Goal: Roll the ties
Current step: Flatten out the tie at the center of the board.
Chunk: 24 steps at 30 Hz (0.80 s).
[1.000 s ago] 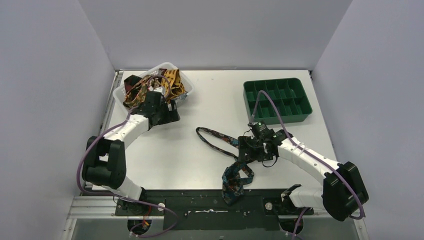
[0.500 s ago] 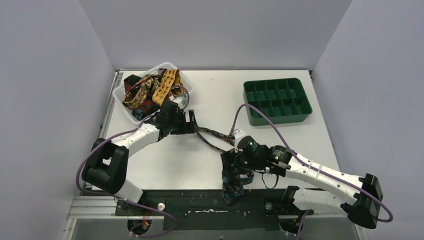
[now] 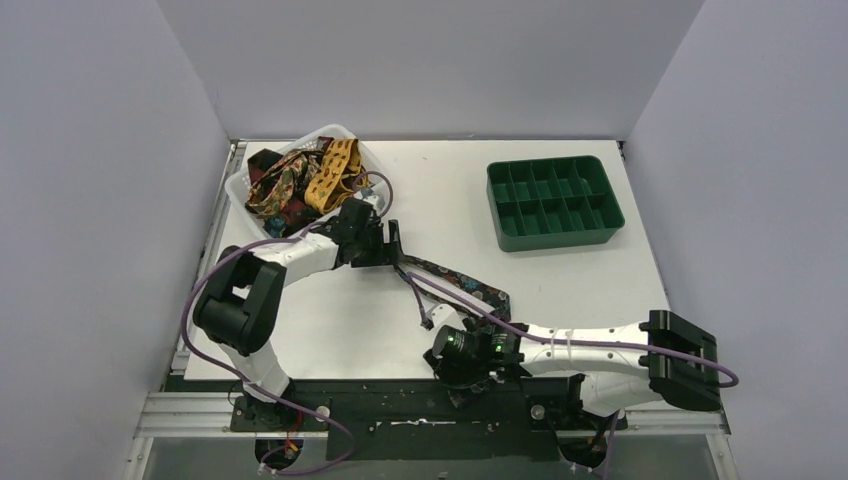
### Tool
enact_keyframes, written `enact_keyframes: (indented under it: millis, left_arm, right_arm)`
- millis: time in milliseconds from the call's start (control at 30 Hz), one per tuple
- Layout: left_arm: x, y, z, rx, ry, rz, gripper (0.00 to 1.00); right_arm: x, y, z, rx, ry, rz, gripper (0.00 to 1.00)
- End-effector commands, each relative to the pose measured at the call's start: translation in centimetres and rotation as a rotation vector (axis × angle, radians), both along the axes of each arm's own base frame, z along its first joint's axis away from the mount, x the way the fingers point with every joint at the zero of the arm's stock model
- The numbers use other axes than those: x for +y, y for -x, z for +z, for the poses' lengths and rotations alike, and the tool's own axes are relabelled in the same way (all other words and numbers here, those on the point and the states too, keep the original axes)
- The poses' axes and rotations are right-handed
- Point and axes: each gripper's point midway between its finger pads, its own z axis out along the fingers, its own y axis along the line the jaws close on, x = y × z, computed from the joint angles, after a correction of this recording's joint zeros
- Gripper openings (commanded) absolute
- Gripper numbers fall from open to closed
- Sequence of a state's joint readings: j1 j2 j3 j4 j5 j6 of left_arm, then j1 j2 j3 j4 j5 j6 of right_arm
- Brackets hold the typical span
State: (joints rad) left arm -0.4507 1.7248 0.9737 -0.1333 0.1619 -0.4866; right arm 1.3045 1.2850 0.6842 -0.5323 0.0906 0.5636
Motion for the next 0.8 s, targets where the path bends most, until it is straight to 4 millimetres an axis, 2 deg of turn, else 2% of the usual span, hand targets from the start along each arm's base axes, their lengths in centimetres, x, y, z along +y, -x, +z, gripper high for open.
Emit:
enact_keyframes:
  millis: [0, 200, 333, 467, 600, 767]
  left_arm:
    - [-0.9, -1.1, -0.1, -0.023, -0.038, -0.035, 0.73]
    - [-1.4, -0.7, -1.7, 0.002, -0.058, -0.059, 0.48]
    - [-1.2, -0.3, -2.5, 0.019, -0.079, -0.057, 0.25]
    - [-0.7, 0.1, -1.8, 0.003, -0.079, -0.028, 0.02]
    - [-0.5, 0.9, 0.7, -0.052, -0.019, 0.007, 0.00]
    - [2.9, 4.0, 2.1, -0.055, -0.042, 0.140, 0.00]
  right_arm:
    - [0.5, -2.6, 1.6, -0.136, 0.000, -0.090, 0.58]
    - [1.5, -2.9, 3.2, -0.101, -0.103, -0.116, 0.20]
    - [2.0, -3.8, 4.8, 0.043, -0.288, -0.158, 0.05]
    - [1.7, -5.4, 7.8, 0.150, -0.518, -0.180, 0.03]
    - [0.7, -6.9, 11.5, 0.234, -0.729, -0.186, 0.01]
    - [-1.6, -10.1, 14.3, 0.260, -0.886, -0.260, 0.00]
